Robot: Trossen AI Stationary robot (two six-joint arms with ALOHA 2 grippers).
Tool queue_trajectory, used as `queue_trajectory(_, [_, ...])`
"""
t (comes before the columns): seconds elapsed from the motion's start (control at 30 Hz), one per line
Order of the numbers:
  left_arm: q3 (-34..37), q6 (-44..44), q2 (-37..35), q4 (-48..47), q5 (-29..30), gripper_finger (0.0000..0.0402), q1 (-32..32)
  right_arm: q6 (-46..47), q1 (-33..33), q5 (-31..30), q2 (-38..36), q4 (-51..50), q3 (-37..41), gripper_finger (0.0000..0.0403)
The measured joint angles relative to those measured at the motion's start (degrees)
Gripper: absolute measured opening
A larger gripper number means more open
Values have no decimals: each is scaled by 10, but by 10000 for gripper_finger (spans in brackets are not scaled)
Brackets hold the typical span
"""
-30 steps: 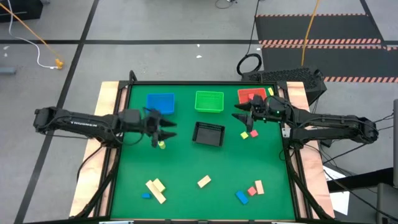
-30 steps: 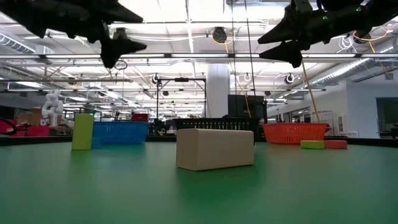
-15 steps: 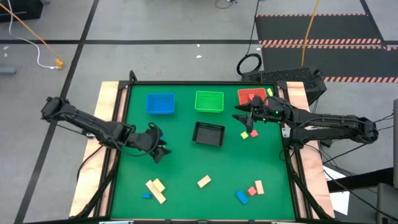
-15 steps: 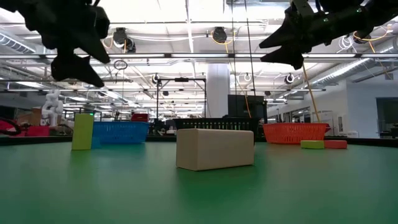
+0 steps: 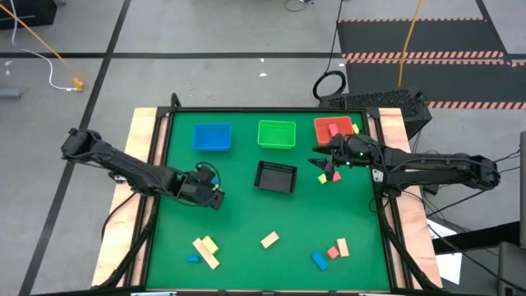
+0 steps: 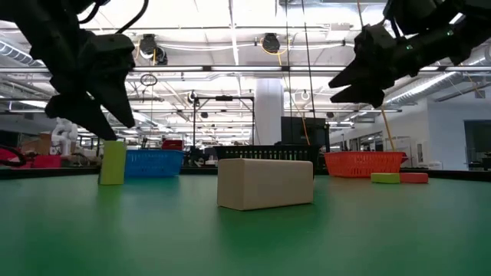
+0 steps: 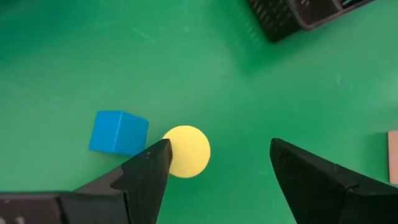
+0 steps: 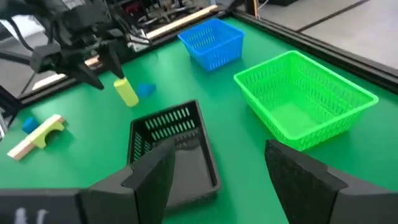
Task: Sort & place blocks by color
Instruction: Put the top left green block into the green bin
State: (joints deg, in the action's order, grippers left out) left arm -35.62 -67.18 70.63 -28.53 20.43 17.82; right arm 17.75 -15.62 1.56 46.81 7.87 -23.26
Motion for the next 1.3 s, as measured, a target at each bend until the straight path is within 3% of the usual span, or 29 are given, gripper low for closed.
queue_trajectory(0.33, [5,37,-13,39,23,278,3,-8,0,1,0,145,33,240])
queue_trajectory(1.03, [5,99,-12,12,66,278,9,-9,0,1,0,146,34,240])
queue_trajectory(1.3, [4,96,64,21,81,278,15,-9,0,1,0,146,34,240])
